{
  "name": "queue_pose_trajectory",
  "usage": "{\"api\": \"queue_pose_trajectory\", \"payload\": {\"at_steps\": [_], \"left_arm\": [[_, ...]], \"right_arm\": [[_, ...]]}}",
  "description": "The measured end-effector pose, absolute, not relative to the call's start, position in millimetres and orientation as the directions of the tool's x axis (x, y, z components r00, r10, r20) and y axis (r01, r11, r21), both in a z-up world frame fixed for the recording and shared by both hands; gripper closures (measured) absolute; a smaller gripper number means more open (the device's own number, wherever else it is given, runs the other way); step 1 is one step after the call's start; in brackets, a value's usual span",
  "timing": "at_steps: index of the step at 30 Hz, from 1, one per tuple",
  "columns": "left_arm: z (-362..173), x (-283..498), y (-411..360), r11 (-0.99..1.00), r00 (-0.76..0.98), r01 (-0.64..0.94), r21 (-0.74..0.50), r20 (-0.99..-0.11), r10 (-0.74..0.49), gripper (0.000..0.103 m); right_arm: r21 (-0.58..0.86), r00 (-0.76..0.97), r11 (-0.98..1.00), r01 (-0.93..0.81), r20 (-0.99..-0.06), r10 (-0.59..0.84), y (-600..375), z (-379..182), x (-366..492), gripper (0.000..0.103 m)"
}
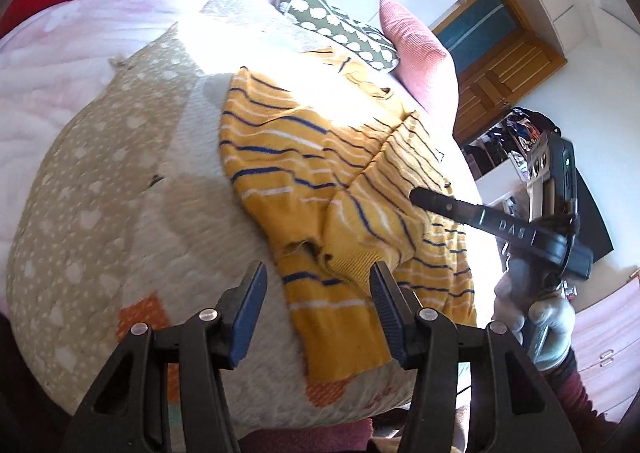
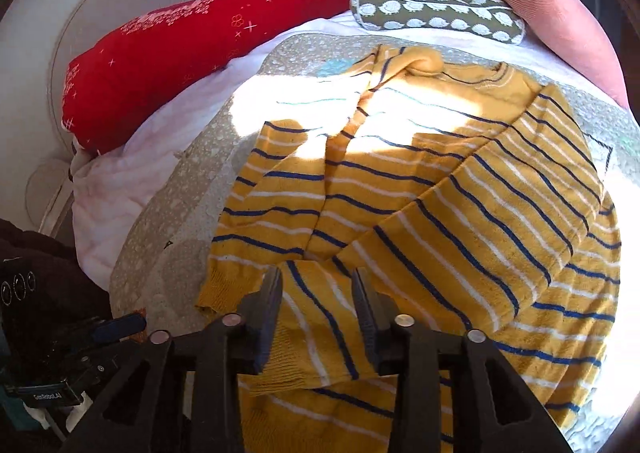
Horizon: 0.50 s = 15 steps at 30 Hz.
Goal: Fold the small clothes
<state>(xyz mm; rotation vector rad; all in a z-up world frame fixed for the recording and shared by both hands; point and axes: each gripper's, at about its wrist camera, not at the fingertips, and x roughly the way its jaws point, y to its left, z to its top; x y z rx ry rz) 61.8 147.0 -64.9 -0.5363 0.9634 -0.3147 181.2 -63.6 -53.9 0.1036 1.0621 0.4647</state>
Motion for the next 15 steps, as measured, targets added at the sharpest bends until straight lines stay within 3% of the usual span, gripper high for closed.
{"api": "queue_pose_trajectory", "payload": {"at_steps": [9, 11, 13, 15], "left_arm": [[-95.0, 141.8, 96.3, 0.863, 0.374, 0.046, -0.502, -0.793, -0.481, 0.051], [-100.3, 145.2, 85.5, 0.855, 0.329, 0.058, -0.516, -0.798, -0.504, 0.058], [-100.4, 142.9, 75.2, 0.853, 0.303, 0.071, -0.517, -0.804, -0.512, 0.073], [-99.1, 140.5, 66.7, 0.864, 0.312, 0.078, -0.497, -0.811, -0.495, 0.073]], "right_arm": [[0.466, 0.424, 0.878, -0.11, -0.777, 0.466, -161.2, -87.4, 149.7, 0.055], [0.513, 0.422, 0.854, -0.081, -0.759, 0.496, -175.8, -95.3, 149.7, 0.054], [0.573, 0.421, 0.817, -0.059, -0.728, 0.541, -187.6, -101.8, 151.3, 0.054], [0.62, 0.421, 0.784, -0.045, -0.7, 0.577, -195.5, -107.2, 155.0, 0.054]]}}
